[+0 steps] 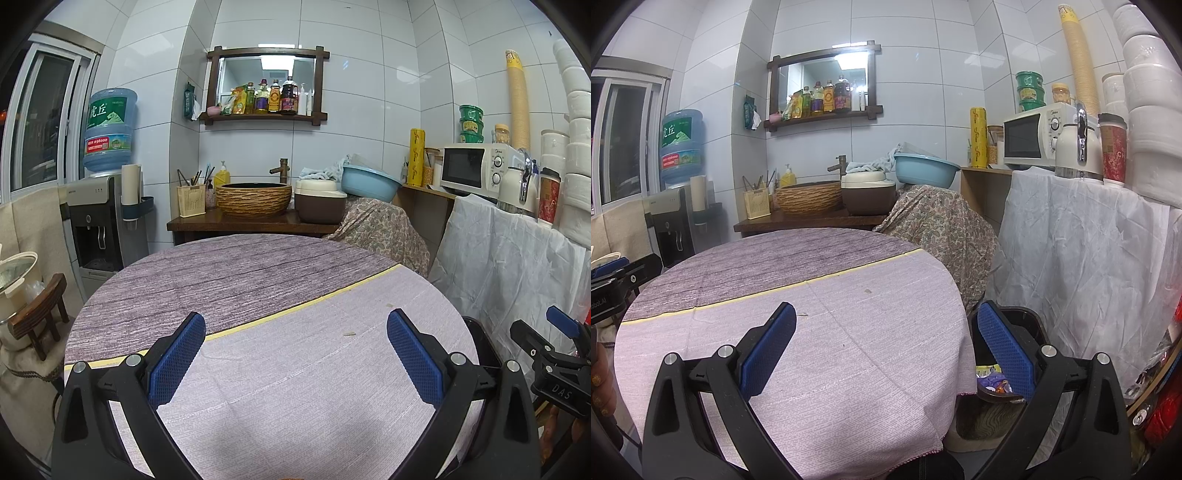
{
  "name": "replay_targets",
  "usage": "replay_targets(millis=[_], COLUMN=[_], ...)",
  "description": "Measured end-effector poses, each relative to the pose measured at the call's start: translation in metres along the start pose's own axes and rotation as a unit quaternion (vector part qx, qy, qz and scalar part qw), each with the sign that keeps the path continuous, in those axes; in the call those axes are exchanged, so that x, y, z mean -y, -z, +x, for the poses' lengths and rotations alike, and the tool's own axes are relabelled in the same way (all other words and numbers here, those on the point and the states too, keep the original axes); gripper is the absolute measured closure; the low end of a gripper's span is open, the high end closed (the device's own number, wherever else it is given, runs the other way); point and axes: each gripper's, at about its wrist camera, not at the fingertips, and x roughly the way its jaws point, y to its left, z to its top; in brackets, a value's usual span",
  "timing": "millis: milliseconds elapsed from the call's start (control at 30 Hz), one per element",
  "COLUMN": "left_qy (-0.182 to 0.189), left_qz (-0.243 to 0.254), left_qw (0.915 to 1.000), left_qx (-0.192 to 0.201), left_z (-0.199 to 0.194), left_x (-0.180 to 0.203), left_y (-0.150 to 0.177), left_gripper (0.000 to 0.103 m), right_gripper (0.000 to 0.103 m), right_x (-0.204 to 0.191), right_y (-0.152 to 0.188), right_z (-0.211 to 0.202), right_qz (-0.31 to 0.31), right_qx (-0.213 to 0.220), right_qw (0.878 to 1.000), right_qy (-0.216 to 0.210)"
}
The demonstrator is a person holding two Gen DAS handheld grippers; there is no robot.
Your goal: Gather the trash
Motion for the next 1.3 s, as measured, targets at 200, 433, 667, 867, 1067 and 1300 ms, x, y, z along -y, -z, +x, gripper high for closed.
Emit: replay_targets(millis=[200, 433, 667, 867, 1067, 1300], left_qy=[0.0, 0.0, -0.001, -0.001, -0.002, -0.002], left_qz=[0.001, 0.001, 0.0, -0.002, -0.002, -0.002], left_qw=[1.0, 1.0, 1.0, 1.0, 1.0, 1.0], left_qx=[-0.001, -0.002, 0.0, -0.004, -0.004, -0.004], left_z=[0.0001, 0.0005, -0.0001, 0.0002, -0.0002, -0.0001], left_x=[0.0008, 0.0007, 0.0025, 0.0039, 0.006, 0.0057], left_y=[0.002, 0.0026, 0.006, 0.0055, 0.0053, 0.0049], left_gripper=[0.005, 0.005, 0.005, 0.005, 0.005, 0.005], right_gripper=[0.006, 0.006, 0.006, 0.006, 0.006, 0.006], right_x=[-0.0003, -0.0009, -0.0017, -0.0023, -0.002, -0.0031], right_y=[0.0, 0.0, 0.001, 0.0012, 0.0008, 0.0011], right_z=[0.0, 0.0003, 0.0002, -0.0002, 0.0002, -0.0001], right_qz=[0.0, 0.0, 0.0, 0.0, 0.0, 0.0], right_qx=[-0.001, -0.001, -0.001, -0.002, -0.002, -0.002], right_qw=[1.0, 1.0, 1.0, 1.0, 1.0, 1.0], right_qy=[0.0, 0.0, -0.001, -0.001, -0.001, -0.001])
